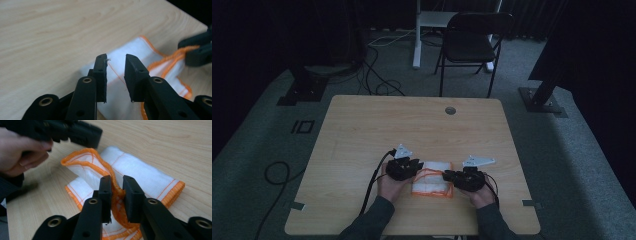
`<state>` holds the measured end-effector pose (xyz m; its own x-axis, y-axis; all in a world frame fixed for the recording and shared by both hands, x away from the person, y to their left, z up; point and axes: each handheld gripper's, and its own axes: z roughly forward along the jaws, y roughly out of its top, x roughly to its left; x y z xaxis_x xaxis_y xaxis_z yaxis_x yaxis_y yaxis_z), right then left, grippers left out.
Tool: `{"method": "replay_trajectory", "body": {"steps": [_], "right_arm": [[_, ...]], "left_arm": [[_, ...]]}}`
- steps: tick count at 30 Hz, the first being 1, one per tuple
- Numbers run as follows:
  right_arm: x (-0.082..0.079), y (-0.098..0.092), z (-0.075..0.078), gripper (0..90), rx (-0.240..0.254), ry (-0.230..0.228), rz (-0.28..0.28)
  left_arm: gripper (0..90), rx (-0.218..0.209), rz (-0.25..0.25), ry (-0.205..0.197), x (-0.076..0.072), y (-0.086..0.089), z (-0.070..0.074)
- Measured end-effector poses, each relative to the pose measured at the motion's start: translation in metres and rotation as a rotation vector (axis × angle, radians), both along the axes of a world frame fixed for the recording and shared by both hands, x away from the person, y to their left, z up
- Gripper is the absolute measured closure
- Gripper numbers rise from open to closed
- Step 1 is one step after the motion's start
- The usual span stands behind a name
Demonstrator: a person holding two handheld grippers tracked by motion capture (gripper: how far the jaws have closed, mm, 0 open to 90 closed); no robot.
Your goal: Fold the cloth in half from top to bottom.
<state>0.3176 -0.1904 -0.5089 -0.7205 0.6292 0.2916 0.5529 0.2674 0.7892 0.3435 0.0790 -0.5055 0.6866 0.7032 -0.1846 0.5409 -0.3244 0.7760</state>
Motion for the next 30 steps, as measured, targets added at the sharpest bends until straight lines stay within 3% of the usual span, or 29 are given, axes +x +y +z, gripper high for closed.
{"method": "replay_trajectory", "body": {"steps": [4,7,11,14,18,30], "right_arm": [[-0.001,-0.007,0.006,59.0,0.059,-0.040,-0.050],[0.003,-0.012,0.008,57.6,0.083,-0.044,-0.106],[0.005,-0.009,0.007,57.1,0.044,-0.047,-0.137],[0.004,-0.001,0.002,56.3,-0.003,-0.053,-0.122],[0.002,0.002,-0.004,56.0,-0.025,-0.041,-0.116],[-0.017,-0.001,-0.021,52.1,-0.112,0.000,-0.081]], "left_arm": [[72.1,0.018,-0.028,0.007,-0.008,-0.002,-0.007],[71.7,0.020,-0.036,0.011,-0.014,-0.002,-0.010],[71.2,0.032,-0.043,0.003,-0.024,0.001,-0.015],[70.8,0.031,-0.039,0.009,-0.032,0.004,-0.021],[70.4,0.040,-0.039,0.007,-0.040,0.008,-0.026],[68.4,0.072,-0.023,-0.007,-0.048,0.018,-0.028]]}}
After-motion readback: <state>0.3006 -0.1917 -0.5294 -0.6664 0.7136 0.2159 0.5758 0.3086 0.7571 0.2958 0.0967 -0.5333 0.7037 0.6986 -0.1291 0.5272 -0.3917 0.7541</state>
